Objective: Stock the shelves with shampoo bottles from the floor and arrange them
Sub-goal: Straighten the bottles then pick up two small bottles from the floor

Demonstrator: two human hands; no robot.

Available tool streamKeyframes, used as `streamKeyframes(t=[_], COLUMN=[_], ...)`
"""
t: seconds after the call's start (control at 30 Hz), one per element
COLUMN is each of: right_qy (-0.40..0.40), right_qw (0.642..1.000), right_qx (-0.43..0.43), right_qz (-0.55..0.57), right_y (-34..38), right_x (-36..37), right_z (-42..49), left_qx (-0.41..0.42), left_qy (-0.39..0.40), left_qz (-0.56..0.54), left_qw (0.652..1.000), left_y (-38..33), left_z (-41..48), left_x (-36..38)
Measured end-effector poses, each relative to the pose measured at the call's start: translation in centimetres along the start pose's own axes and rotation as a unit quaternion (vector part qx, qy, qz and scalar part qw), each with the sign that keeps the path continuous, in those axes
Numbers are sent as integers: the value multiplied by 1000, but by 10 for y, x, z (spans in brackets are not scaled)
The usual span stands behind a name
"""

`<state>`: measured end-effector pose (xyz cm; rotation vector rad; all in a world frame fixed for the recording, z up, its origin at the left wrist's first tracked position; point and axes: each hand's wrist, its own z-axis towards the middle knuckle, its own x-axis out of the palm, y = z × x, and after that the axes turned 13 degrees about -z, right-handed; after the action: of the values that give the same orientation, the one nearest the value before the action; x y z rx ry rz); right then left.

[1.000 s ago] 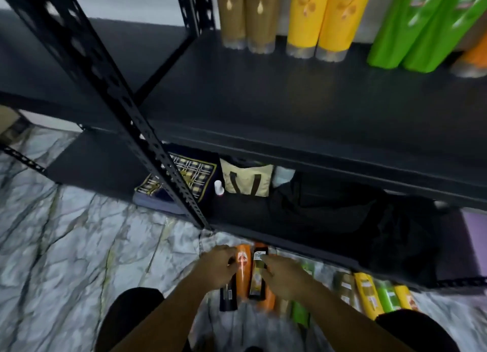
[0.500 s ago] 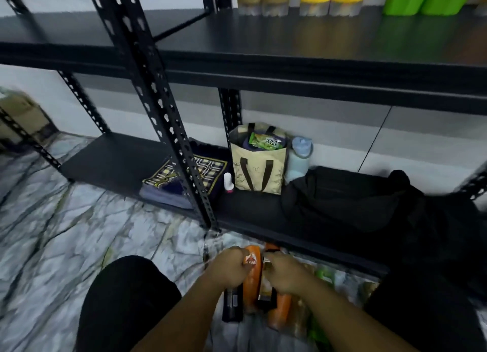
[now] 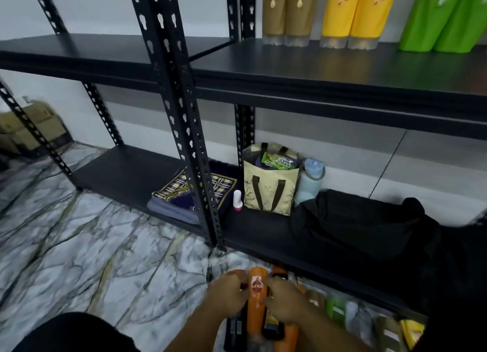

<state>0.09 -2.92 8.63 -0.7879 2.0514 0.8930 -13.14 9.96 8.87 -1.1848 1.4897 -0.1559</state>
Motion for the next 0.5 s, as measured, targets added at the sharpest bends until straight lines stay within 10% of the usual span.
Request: streamKeyframes(t=[0.5], right_qy=[45], right_qw=[982], right_qx=[117], right_qz=[144], right_y=[-16], right_x=[82], right_z=[132], left_qx=[-111], left_qy=[-21], left_qz=[-95], left_qw=[989], left_y=[114], left_z=[77], left_x=[62])
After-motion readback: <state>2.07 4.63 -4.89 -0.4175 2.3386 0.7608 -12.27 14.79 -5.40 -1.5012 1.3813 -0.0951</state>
